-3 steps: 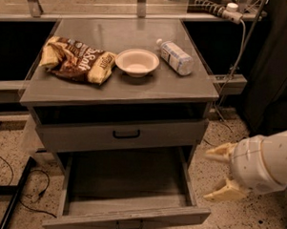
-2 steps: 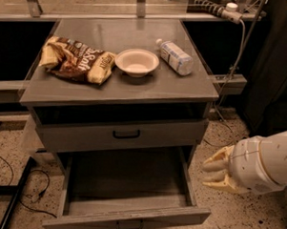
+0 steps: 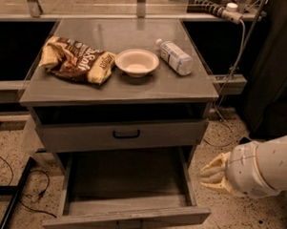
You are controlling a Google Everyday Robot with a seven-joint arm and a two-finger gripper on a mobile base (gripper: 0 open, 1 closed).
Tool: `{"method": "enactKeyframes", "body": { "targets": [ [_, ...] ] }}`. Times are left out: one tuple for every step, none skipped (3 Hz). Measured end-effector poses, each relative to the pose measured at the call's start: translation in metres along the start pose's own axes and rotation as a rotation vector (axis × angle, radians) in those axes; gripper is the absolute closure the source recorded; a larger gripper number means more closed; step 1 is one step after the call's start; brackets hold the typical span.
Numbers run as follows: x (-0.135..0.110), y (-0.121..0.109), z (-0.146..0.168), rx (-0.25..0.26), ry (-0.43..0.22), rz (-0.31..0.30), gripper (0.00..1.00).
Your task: Close middle drawer
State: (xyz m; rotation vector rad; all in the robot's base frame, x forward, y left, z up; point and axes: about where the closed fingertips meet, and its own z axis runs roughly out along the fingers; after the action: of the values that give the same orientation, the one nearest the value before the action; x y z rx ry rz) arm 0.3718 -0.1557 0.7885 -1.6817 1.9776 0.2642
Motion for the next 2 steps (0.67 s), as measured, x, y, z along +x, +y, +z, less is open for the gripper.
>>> {"method": "enactKeyframes", "body": {
  "targets": [
    [0.012, 0.011, 0.042, -0.030, -0.034, 0.048, 1.00],
    [0.039, 0.014, 0.101, -0.012, -0.108, 0.102, 1.00]
  ]
}}
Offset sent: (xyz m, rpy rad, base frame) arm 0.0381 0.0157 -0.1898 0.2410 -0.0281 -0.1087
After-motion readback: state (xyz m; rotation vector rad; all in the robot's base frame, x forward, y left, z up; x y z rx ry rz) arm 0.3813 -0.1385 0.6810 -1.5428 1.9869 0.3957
